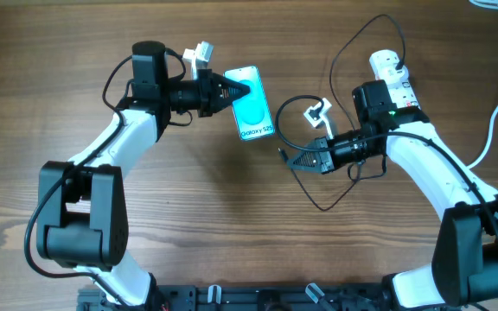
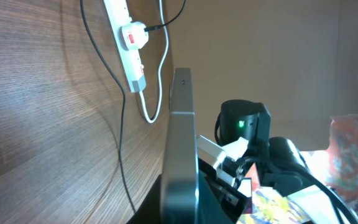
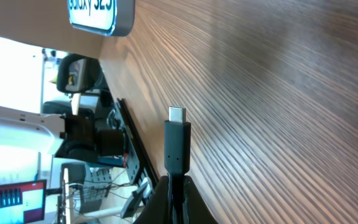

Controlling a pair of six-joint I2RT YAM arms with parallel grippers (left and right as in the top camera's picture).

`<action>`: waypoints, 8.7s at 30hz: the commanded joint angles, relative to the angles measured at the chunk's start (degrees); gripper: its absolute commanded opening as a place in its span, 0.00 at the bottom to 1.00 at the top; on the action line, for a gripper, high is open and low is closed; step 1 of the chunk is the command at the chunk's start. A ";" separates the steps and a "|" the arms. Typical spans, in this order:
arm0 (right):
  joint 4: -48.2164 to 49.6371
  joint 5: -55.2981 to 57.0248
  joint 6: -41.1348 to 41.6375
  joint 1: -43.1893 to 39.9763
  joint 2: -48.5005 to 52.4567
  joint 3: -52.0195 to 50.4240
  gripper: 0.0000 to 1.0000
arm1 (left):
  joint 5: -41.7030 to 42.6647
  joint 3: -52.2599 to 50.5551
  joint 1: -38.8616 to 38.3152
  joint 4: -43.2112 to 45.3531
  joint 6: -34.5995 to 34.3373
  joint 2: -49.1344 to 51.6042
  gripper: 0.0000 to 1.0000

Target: Plug charger to phone and switch on socket

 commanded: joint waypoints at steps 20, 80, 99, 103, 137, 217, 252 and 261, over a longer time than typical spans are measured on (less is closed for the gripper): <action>16.61 0.04 12.07 4.17 -0.57 0.02 0.04 | -5.49 0.70 -0.52 1.44 -4.15 -0.15 0.04; 31.74 13.33 20.15 7.98 -0.57 0.04 0.05 | -9.90 0.70 -6.47 -3.10 -2.21 -0.15 0.04; 30.75 14.64 20.13 8.09 -0.55 0.02 0.51 | -13.84 0.70 -1.29 1.16 -5.14 -0.15 0.04; 30.14 14.69 20.00 9.31 -0.55 0.02 0.47 | -14.27 0.70 -1.40 5.09 -6.78 -0.15 0.04; 31.47 22.77 23.15 10.64 -0.57 0.28 0.05 | -3.34 0.70 -6.78 -0.35 7.91 -0.15 0.04; 8.85 36.65 25.94 3.08 -15.41 2.82 0.99 | -39.30 25.86 -11.06 -57.86 25.51 0.57 0.04; 7.63 45.53 30.67 3.08 -13.68 1.84 1.00 | -25.35 21.97 -10.99 -43.71 41.75 26.27 0.04; 7.63 45.53 30.67 3.08 -13.68 1.84 1.00 | -24.72 21.97 -10.62 -42.91 41.44 28.98 0.06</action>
